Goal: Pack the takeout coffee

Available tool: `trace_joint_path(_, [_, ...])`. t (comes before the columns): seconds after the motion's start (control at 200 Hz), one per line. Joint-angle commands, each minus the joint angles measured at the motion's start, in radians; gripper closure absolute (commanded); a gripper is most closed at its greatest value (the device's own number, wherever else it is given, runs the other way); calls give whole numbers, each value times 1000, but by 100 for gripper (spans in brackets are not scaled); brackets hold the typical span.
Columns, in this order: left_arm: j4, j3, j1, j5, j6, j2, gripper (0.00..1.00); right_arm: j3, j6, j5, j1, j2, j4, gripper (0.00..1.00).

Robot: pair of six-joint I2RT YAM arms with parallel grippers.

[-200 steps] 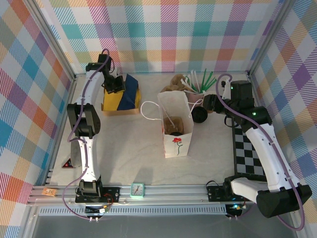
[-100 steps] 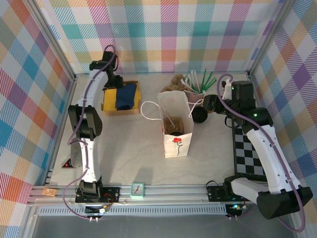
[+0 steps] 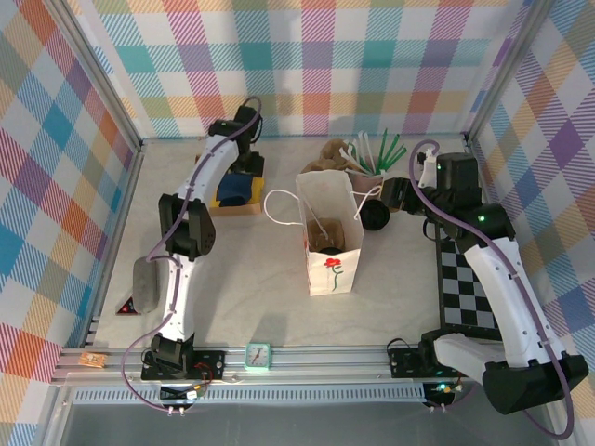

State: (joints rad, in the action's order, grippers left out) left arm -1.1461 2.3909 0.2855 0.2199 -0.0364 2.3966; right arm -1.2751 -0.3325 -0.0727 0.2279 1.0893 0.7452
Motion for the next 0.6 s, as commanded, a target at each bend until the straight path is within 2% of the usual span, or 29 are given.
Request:
trace_joint_path(0.0, [-11,-15,2,47,-11,-3,26,3,5,-8,-5,-9,3,30])
trace_joint_path(0.26, [-5,-15,4,14,-20,42,26,2,5,-10,-5,0,-3,30])
trace_joint_path(0.595, [25,-13,6,41,-25,79,27,16,7,-4,-5,-6,-3,30])
